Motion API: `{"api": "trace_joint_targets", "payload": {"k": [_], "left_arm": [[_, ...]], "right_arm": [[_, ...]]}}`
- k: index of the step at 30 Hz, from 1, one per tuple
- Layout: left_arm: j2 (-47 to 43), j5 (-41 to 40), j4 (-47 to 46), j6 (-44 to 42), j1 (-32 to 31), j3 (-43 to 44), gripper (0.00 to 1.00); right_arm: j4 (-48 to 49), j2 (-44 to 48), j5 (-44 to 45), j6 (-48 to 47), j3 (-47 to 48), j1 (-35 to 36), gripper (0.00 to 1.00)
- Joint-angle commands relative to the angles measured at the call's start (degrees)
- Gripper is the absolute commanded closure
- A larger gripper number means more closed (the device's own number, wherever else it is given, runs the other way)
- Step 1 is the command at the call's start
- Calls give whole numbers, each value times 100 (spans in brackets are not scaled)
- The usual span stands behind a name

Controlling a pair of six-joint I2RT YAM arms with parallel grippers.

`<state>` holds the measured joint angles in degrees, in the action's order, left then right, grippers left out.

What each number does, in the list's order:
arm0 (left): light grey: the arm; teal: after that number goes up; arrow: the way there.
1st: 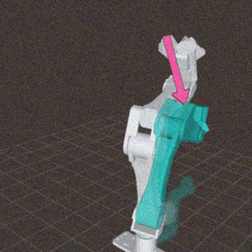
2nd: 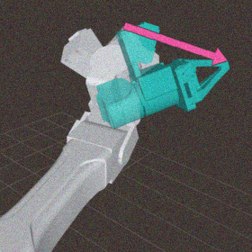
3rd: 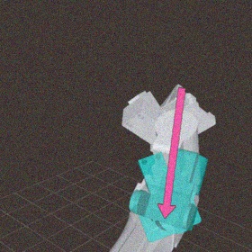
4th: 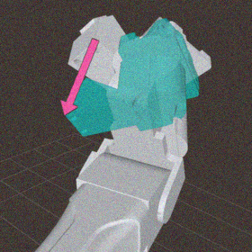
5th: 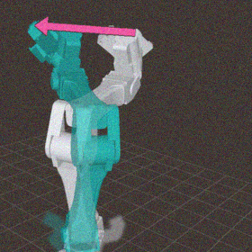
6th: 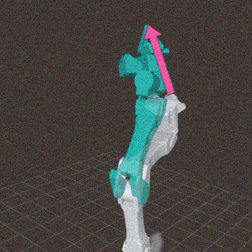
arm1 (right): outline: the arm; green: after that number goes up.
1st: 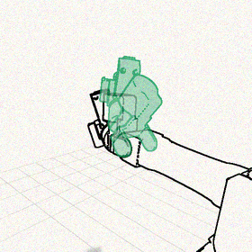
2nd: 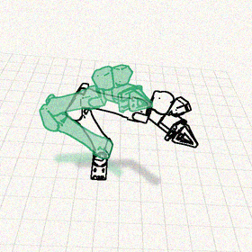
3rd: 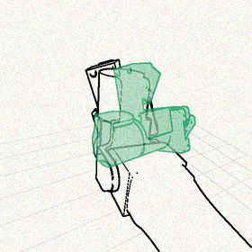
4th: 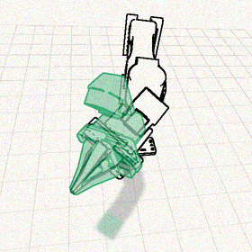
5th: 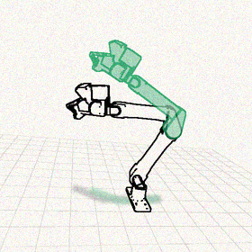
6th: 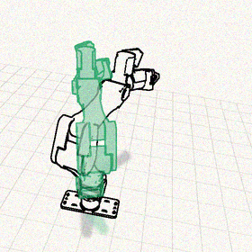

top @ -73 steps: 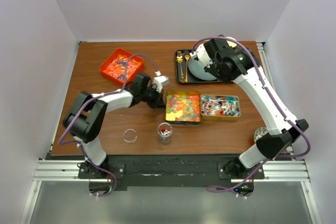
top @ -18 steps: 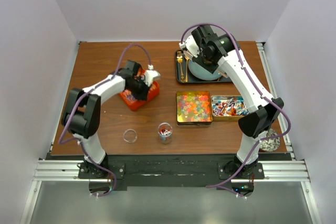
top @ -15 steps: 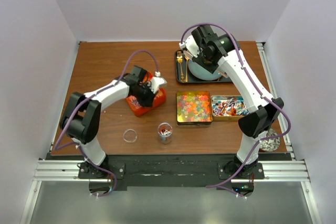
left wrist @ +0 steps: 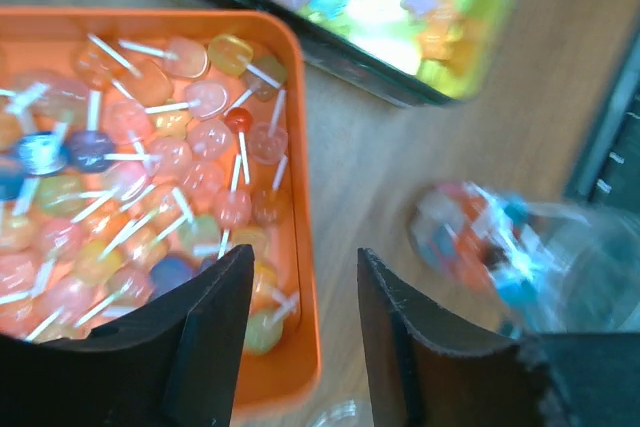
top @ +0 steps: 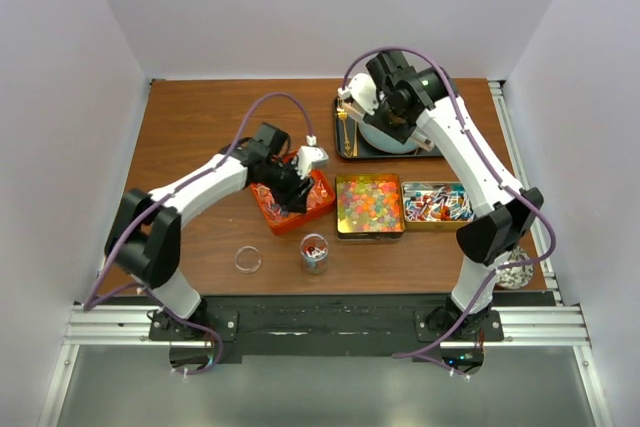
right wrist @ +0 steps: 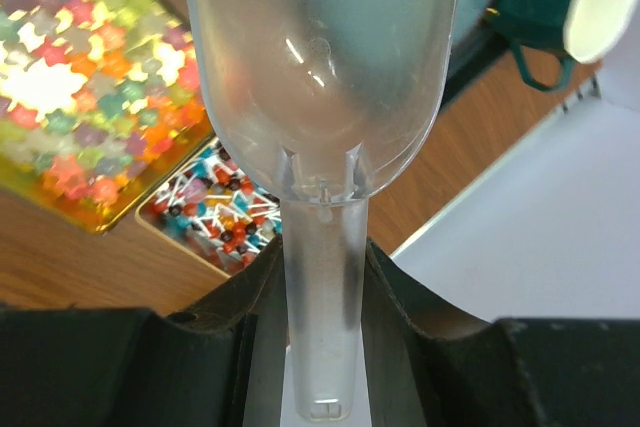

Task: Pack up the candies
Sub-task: Move the storage box to the center of the board, then adjust the spatula.

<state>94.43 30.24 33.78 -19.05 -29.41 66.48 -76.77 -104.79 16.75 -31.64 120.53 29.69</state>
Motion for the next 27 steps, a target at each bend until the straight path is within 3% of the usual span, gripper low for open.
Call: {"api": "trace_joint_targets", "payload": {"k": [1, 2, 3, 6, 9, 13, 14, 15, 18, 22, 27], "left_arm": [[-1224, 1167, 735, -819, 670, 322, 51], [-1373, 1325, 553, -750, 865, 305, 56], [-1610, 1657, 351, -593, 1075, 270, 72], [-1892, 2412, -659, 373, 1876, -11, 100], [-2103, 3179, -2082, 1664, 2176, -459, 100], [-2131, 3708, -4437, 4365, 2168, -1275, 100], [-2105, 3743, -5285, 4749, 2167, -1417, 100], [-2087, 3770, -5546, 5013, 2159, -1514, 100], [-2026, 3709, -5497, 5096, 2167, -1664, 100], [-1999, 3612, -4733, 4482, 2167, -1691, 100], [-2008, 3156, -3827, 3909, 2167, -1743, 100]], "right_arm": [[-173, 853, -778, -1000, -922, 1, 100], [-15, 968, -996, -1124, -1083, 45, 100], [39, 1057, -1094, -1238, -1223, 80, 100], [171, 1312, -1515, -1582, -1620, 334, 100], [303, 1348, -1387, -1661, -1857, 809, 100], [382, 1032, -1087, -1566, -1710, 1354, 100], [356, 918, -1086, -1521, -1604, 1477, 100], [347, 691, -1060, -1469, -1472, 1539, 100], [181, 120, -1016, -1170, -805, 1750, 100], [-83, -295, -1192, -827, 345, 1908, 100], [-110, -95, -1603, -888, 603, 2093, 100]]}}
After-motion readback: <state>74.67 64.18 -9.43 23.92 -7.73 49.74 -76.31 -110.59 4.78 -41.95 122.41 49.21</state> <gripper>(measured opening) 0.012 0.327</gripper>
